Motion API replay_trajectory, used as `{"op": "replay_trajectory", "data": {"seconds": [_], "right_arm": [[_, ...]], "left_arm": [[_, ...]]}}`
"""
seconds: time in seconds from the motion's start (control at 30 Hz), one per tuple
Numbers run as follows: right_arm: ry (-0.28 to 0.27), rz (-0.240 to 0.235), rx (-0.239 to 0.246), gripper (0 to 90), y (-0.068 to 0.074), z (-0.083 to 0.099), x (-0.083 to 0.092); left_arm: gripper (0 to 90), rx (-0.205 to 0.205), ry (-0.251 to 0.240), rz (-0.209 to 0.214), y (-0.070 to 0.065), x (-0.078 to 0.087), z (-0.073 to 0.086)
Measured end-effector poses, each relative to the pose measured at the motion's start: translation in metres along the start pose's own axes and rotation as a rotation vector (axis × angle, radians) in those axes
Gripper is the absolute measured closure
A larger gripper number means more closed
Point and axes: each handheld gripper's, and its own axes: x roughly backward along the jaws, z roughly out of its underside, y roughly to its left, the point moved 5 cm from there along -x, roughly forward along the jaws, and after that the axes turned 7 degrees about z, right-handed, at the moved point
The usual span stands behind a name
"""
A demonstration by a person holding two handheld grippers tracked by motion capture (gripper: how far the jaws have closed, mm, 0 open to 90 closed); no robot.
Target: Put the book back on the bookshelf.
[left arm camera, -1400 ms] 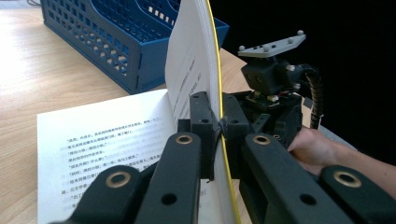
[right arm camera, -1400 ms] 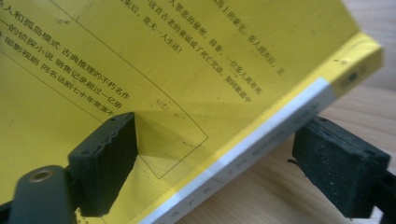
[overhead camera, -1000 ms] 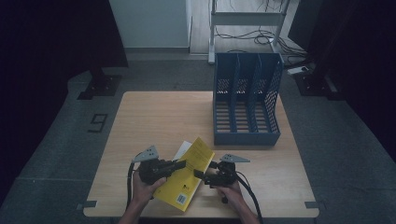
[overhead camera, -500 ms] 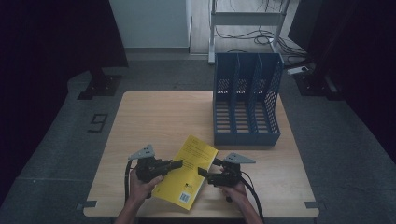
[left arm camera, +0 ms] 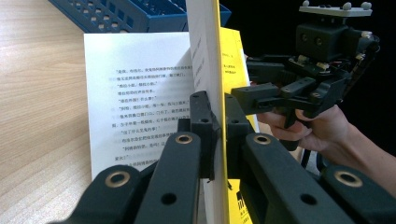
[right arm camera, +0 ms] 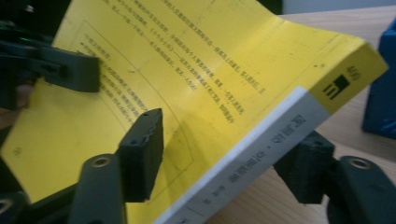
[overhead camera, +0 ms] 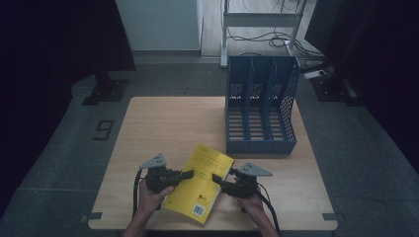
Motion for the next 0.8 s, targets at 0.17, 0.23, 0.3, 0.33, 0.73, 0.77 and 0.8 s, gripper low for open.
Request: {"op": "replay_trajectory", "data": {"seconds": [0.17,0.23,0.3,0.33,0.73,0.77,0.8], "right_arm": [[-0.002,0.013,0.004,42.2,-0.001,0.000,0.000],[-0.008,0.010,0.023,42.7,0.001,-0.001,0.001],[-0.015,0.003,0.061,42.6,0.003,-0.002,0.003],[-0.022,-0.006,0.082,42.6,0.006,-0.003,0.004],[-0.038,-0.056,0.085,52.2,0.014,-0.010,0.010],[-0.038,-0.056,0.085,52.2,0.014,-0.010,0.010],[-0.038,-0.053,0.084,53.6,0.014,-0.010,0.010]], "left_arm": [[87.0,0.004,0.002,-0.006,0.001,-0.001,0.001],[87.0,0.006,0.001,-0.006,0.002,-0.001,0.002],[87.0,0.006,0.001,-0.006,0.001,-0.001,0.002],[87.0,0.006,-0.002,-0.003,0.000,-0.001,0.002],[84.1,-0.001,0.004,0.010,-0.002,-0.006,0.003],[84.1,-0.002,0.005,0.008,-0.001,-0.006,0.003],[84.0,-0.003,0.007,0.005,-0.001,-0.006,0.004]]}}
